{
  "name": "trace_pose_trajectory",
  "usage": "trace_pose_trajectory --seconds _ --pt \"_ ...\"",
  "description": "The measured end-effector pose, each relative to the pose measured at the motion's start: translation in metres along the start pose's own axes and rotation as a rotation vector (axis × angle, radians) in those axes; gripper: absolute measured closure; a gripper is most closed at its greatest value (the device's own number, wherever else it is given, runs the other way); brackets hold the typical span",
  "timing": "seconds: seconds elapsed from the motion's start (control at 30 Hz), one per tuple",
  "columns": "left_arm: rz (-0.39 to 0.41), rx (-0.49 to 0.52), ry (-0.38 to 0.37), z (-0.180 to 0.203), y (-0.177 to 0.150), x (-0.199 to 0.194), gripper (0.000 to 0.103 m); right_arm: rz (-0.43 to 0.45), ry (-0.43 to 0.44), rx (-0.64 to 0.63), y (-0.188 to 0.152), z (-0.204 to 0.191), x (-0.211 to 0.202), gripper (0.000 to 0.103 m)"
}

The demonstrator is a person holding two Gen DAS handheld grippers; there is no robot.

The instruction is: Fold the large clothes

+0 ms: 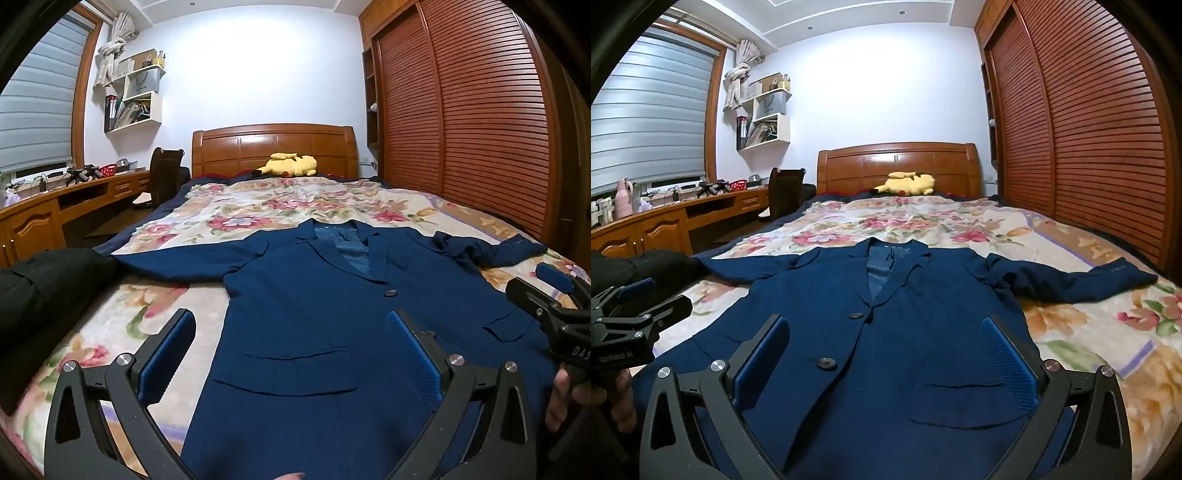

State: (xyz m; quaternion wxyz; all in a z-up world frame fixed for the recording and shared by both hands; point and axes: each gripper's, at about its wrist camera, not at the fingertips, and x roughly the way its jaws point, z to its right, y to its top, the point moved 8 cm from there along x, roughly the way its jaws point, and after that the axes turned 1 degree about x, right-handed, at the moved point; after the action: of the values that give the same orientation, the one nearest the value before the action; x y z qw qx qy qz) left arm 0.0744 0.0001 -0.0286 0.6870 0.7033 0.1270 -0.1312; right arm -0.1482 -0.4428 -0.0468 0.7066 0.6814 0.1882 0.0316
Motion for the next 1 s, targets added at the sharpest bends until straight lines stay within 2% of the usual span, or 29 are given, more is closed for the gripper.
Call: trace_pose_trajectory --seconds 1.0 --pt "0.002 0.005 0.004 -0.0006 0.0003 -0.0001 0.0 0.004 -0.003 -0.006 0.0001 0.0004 -0.0001 0.0"
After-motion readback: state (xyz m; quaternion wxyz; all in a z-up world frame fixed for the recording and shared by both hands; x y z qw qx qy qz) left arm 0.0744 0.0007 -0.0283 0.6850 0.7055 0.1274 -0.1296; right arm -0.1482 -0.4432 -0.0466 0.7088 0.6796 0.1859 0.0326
